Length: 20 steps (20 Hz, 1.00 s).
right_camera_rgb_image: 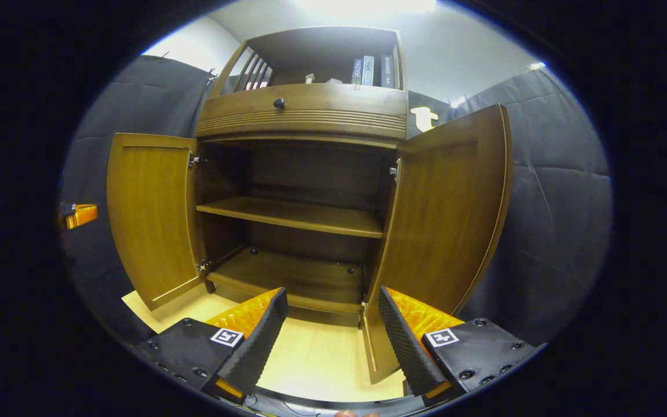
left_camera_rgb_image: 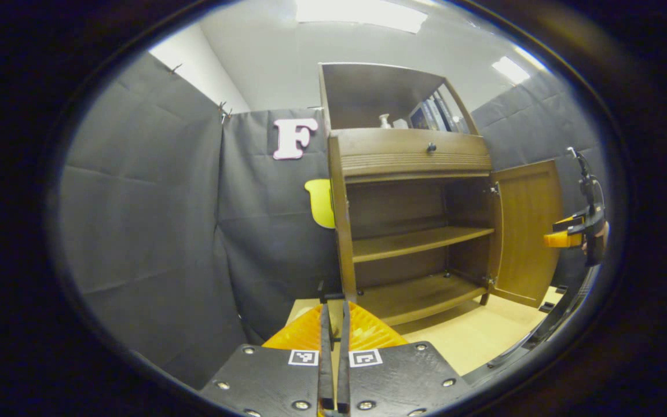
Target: Open the right door of the double-door shoe cabinet with the right hand, and open the left door with the left hand.
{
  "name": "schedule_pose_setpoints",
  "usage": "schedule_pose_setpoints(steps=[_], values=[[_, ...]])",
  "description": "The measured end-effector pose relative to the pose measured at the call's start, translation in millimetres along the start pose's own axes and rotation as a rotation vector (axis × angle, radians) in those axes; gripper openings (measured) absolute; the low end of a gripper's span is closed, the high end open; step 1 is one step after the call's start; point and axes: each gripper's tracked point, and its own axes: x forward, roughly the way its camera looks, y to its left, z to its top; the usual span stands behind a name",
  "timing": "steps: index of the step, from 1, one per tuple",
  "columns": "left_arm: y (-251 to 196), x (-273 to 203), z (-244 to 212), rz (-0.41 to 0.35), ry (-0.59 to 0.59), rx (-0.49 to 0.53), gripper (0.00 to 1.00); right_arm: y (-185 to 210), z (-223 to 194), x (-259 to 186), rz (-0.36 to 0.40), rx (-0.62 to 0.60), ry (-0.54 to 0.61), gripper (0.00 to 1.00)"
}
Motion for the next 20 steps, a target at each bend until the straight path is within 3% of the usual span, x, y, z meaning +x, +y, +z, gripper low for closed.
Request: schedule_pose_setpoints(steps=[4, 8, 12, 20], values=[[-28, 2, 58, 0.02, -0.078, -0.065, 0.05, -1, 7, -2, 0.048, 0.015, -0.016, 0.97], [-52, -3, 71, 0.081, -0.11, -0.11, 0.5, -3, 15, -4, 0.085, 0.013, -0.053, 0.97], [-91, 1, 50, 0.125, -0.079, -0.148, 0.95, -5, 19, -5, 0.099, 0.03, -0.063, 0.99], [-160, 17, 37, 0.105, -0.046, -0.219, 0.95, -11, 10, -3, 0.087, 0.107, -0.052, 0.98]])
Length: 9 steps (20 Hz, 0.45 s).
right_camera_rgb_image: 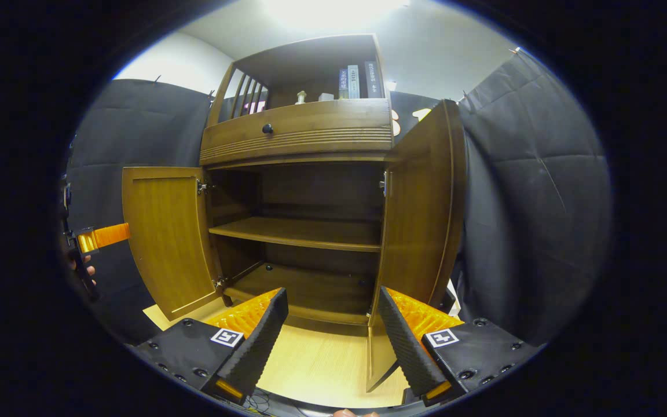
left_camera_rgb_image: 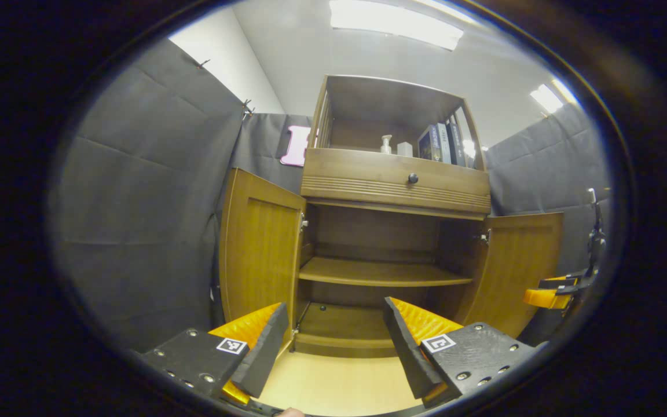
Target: Open the right door of the double-door shoe cabinet with the right hand, and open the left door with the left hand.
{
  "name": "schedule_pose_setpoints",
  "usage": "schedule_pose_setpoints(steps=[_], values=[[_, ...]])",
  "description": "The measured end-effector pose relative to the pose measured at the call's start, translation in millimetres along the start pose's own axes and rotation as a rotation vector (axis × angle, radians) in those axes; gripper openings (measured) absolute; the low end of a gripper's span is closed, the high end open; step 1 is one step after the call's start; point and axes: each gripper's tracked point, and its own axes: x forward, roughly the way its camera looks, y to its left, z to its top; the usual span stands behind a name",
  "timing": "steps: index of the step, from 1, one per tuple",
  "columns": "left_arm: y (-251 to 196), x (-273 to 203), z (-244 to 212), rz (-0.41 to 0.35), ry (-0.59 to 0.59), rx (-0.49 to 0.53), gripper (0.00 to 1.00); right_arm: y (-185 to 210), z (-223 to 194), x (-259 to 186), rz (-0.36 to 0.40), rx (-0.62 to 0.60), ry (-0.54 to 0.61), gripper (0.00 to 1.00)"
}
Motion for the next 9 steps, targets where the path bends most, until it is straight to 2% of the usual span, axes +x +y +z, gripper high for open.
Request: schedule_pose_setpoints(steps=[3, 9], values=[[-9.2, 2.2, -0.3, 0.018, -0.013, 0.001, 0.94, -2.4, -5.0, -0.5, -0.02, 0.012, 0.0, 0.98], [-6.4, -1.9, -7.1, 0.081, -0.064, 0.033, 0.94, 4.7, -8.7, -6.3, 0.001, 0.009, -0.01, 0.98]])
